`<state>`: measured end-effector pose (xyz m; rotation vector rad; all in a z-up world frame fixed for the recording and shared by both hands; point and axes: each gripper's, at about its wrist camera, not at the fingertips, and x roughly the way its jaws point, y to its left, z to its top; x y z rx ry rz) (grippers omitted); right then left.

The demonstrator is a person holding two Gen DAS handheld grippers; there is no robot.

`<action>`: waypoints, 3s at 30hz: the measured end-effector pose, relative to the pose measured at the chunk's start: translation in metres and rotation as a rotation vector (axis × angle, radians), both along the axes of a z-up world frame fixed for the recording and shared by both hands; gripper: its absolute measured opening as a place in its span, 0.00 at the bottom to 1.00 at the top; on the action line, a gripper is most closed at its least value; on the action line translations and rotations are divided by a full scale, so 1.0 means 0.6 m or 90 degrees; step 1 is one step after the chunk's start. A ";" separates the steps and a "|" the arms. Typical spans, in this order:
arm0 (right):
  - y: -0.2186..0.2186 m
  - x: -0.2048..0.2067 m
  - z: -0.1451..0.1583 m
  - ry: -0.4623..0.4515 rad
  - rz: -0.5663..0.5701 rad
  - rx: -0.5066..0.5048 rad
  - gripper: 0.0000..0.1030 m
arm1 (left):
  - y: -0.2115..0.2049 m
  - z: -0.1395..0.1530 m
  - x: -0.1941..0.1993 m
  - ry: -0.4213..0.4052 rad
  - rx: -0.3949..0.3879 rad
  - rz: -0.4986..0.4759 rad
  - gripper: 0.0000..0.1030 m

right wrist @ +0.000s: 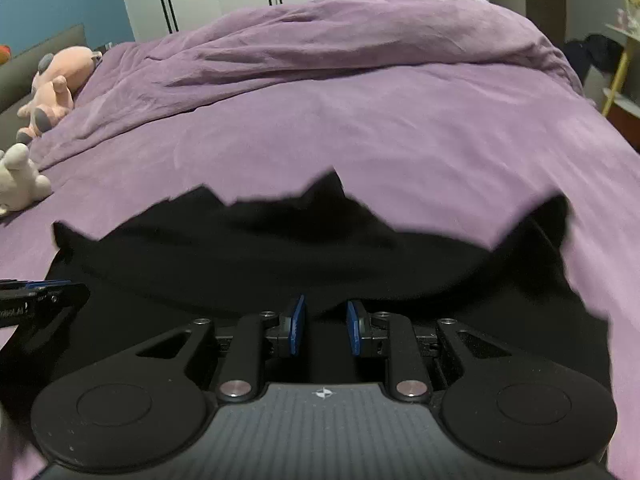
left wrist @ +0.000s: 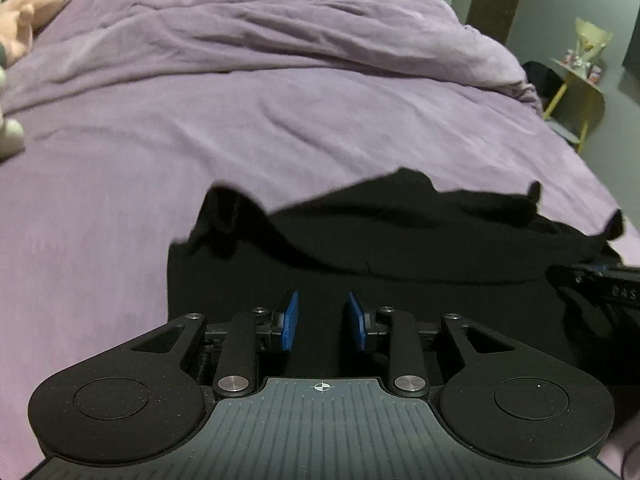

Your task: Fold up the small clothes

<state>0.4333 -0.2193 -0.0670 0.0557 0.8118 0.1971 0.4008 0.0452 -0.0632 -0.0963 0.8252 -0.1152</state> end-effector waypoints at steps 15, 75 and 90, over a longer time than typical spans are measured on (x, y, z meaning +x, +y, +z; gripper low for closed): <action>-0.037 0.020 0.014 -0.059 -0.105 0.113 0.22 | -0.021 -0.008 0.023 -0.032 0.015 0.031 0.43; -0.194 -0.304 0.006 -0.066 -0.242 0.160 0.07 | 0.076 0.005 -0.204 0.057 0.003 0.114 0.62; -0.138 -0.331 0.066 -0.163 -0.249 0.085 0.13 | 0.157 -0.021 -0.205 0.080 -0.191 0.150 0.59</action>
